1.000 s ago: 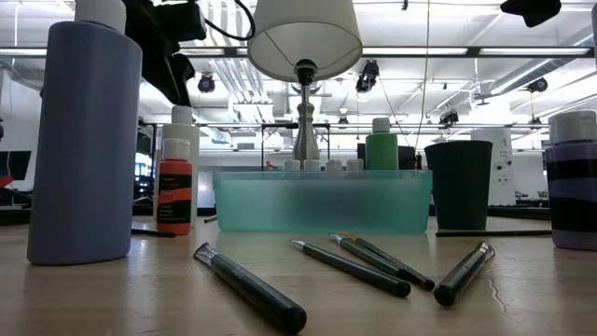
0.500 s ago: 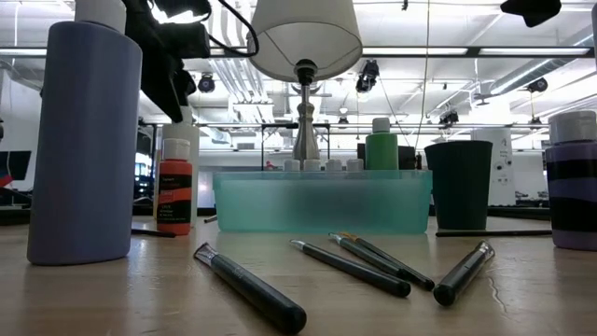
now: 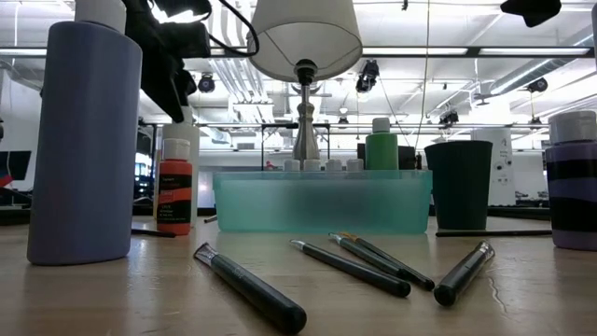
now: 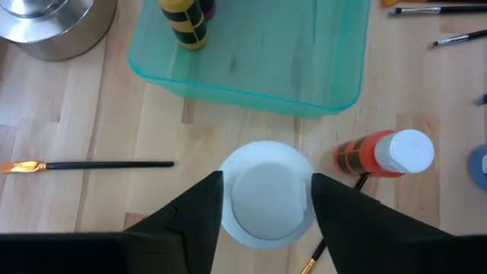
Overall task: Pick & Place Paint Supplies
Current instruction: Put the white paint bottle into the green bin
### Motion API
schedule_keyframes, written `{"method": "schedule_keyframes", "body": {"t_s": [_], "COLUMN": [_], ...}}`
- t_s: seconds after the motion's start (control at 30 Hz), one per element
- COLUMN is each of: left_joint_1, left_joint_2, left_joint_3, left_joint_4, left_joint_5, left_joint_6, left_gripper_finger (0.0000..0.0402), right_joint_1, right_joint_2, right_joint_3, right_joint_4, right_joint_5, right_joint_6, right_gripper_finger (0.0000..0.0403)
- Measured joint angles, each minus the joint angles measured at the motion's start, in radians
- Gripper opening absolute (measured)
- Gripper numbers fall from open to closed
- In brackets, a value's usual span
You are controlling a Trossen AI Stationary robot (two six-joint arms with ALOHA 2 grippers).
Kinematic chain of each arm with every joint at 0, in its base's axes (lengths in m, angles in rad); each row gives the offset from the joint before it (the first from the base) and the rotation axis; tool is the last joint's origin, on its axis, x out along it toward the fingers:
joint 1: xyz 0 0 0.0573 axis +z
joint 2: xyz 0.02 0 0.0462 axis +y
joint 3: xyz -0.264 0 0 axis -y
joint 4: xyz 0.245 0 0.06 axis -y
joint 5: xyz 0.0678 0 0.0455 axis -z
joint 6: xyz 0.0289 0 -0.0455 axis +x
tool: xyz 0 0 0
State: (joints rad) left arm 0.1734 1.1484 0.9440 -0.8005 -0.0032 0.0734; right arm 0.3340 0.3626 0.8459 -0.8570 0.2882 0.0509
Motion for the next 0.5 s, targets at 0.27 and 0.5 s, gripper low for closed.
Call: {"method": "schedule_keyframes", "body": {"t_s": [0.27,0.5], "left_joint_1": [0.0,0.0], "left_joint_2": [0.0,0.0], "left_joint_3": [0.0,0.0], "left_joint_4": [0.005,0.005], "left_joint_5": [0.0,-0.002], "left_joint_6": [0.001,0.001], "left_gripper_finger": [0.0147,0.0127], "right_joint_1": [0.0,0.0], "right_joint_2": [0.0,0.0], "right_joint_3": [0.0,0.0], "right_joint_4": [0.0,0.0], "right_joint_5": [0.0,0.0], "right_joint_6": [0.0,-0.001], "right_gripper_finger": [0.0364,0.0364]}}
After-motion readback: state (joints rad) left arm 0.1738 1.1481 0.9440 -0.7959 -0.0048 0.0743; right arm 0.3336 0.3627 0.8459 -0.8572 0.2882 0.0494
